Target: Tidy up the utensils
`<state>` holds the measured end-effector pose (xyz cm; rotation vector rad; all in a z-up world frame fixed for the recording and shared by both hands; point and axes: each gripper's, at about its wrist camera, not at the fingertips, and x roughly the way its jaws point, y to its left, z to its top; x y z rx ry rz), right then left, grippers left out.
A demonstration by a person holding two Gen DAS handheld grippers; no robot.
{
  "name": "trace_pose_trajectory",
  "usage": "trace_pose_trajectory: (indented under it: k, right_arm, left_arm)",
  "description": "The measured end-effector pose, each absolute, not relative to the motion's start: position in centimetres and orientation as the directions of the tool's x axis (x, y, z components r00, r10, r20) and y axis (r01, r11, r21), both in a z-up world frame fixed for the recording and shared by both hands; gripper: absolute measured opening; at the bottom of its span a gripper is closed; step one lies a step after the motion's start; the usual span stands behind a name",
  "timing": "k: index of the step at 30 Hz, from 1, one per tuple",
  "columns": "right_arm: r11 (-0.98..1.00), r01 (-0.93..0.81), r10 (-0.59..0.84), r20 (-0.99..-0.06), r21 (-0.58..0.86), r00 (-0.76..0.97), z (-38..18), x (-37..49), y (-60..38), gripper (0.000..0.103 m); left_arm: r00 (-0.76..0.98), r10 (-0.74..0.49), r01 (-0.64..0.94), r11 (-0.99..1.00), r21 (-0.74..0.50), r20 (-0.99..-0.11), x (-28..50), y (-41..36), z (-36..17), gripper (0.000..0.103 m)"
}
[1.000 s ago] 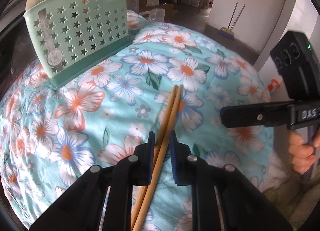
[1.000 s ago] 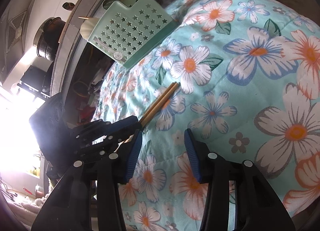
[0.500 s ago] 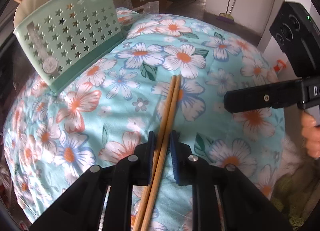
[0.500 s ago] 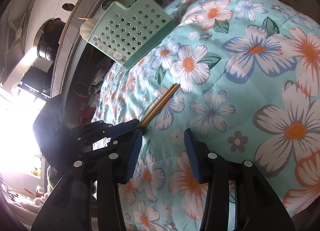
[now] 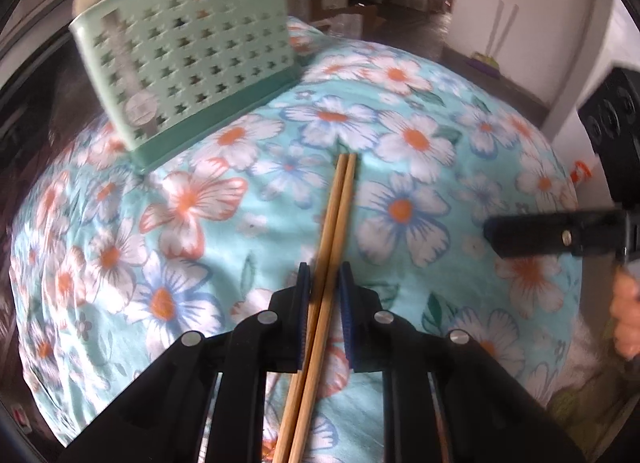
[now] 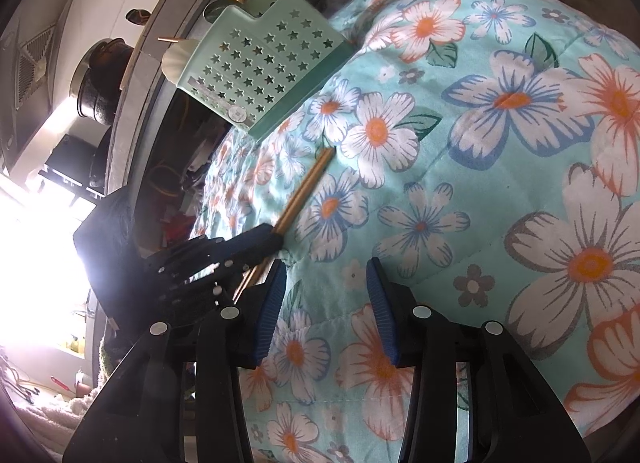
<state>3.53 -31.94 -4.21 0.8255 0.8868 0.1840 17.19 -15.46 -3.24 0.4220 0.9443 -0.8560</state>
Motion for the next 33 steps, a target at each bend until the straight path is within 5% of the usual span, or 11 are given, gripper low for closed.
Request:
trace_pose_trajectory:
  k: [5,13,33]
  right_arm:
    - [0.675,0.177,0.470,-0.603,0.716,0.645,-4.2,3.3,-32.1,0.041]
    - [0.651,0.174,0.481,-0.578,0.739,0.659,-4.2,2.8,-32.8,0.041]
    - [0.682,0.146,0.503,-0.604,0.717,0.618,-3.8,4.3,-29.7,0.041]
  left_arm:
    - [0.264,-0.490,0.657,0.722,-0.217,-0.831,19.6,-13.0,-3.2,0.012]
    - [0.217,-0.622,0.188,0.783,-0.593,-0.752,21.5,-4.7,-5.1,0.011]
    - [0.461,-0.478,0.455,0.851,-0.264,-0.747,13.7,-2.6,-3.0,0.013]
